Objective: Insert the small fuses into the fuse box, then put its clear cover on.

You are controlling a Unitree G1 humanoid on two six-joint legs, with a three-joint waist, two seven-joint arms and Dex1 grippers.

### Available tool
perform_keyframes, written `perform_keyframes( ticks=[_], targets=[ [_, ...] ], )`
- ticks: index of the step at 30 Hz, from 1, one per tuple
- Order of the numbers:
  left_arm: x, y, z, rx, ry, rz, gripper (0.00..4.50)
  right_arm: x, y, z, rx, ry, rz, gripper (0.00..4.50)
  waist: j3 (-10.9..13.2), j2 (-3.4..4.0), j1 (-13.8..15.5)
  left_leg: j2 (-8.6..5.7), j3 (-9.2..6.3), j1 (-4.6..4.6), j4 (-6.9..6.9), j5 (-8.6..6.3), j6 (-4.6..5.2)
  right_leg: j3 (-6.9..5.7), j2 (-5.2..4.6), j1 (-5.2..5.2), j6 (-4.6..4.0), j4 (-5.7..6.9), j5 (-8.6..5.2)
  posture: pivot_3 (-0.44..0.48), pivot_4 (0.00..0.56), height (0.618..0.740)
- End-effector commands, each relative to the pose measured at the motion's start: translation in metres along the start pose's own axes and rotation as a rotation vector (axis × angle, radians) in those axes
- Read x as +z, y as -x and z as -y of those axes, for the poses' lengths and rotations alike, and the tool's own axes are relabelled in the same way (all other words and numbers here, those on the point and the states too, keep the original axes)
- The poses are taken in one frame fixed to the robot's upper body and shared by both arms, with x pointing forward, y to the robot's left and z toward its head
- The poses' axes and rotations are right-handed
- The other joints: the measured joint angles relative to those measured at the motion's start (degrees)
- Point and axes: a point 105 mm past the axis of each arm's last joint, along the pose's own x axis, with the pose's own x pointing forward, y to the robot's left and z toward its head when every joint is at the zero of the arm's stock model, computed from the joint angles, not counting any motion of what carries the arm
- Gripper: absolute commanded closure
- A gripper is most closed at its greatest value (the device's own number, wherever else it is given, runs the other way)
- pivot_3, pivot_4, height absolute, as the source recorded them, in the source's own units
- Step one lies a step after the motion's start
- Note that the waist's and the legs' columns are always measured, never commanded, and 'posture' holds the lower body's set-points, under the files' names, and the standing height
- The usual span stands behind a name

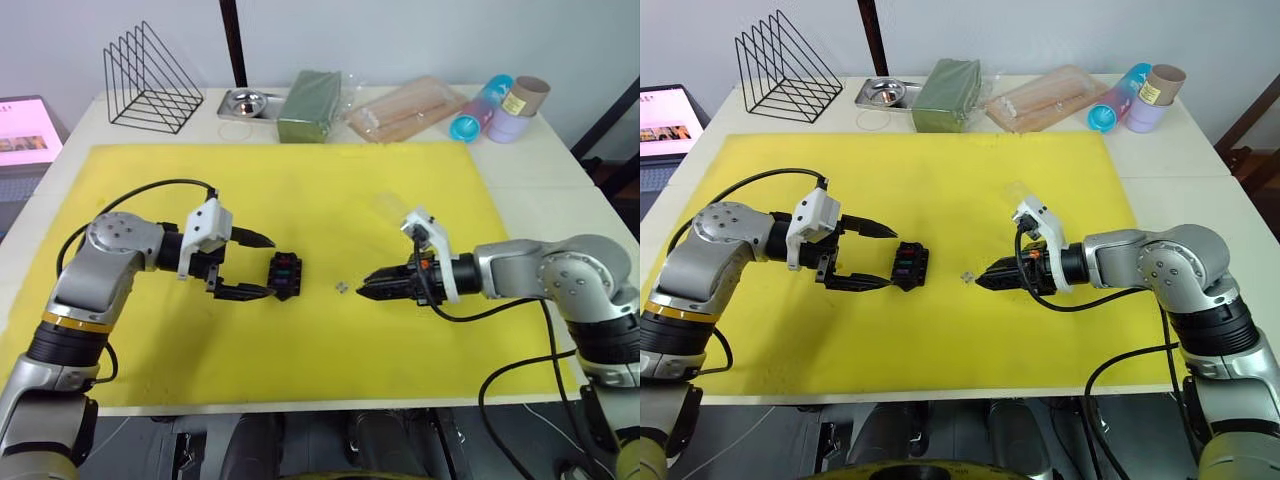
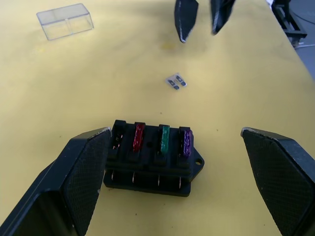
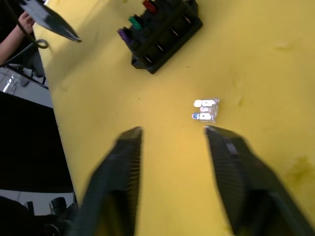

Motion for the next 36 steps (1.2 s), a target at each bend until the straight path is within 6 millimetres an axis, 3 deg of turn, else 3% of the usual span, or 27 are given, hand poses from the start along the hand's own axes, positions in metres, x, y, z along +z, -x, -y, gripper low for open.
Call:
perform_keyframes(
  ticks=[1, 24, 36],
  targets=[
    [0.015, 0.0, -0.002, -0.009, -0.067, 0.023, 0.0, 0.007, 0.002, 0.0, 0.001, -0.031, 0.044, 2.71, 0.0, 0.0, -0.01, 0.0, 0.0, 0.0, 0.0, 0.0, 0.0, 0.0, 0.0, 0.0, 0.0, 0.0, 0.0, 0.0, 0.15, 0.74],
    [0.012, -0.002, -0.003, -0.002, -0.059, 0.023, 0.0, -0.008, -0.023, 0.026, -0.024, -0.231, 0.066, 2.71, 0.0, 0.0, -0.29, -0.02, 0.01, 0.01, 0.0, 0.0, 0.0, -0.01, 0.03, 0.0, 0.0, 0.03, 0.0, 0.0, 0.15, 0.74],
    [0.01, -0.002, -0.002, 0.004, -0.053, 0.023, 0.0, -0.005, -0.031, 0.021, 0.037, -0.268, 0.083, 2.71, 0.0, 0.0, -0.37, -0.02, 0.01, 0.02, 0.0, 0.0, 0.0, -0.02, 0.05, 0.0, 0.0, 0.05, 0.0, 0.0, 0.15, 0.74]
  ],
)
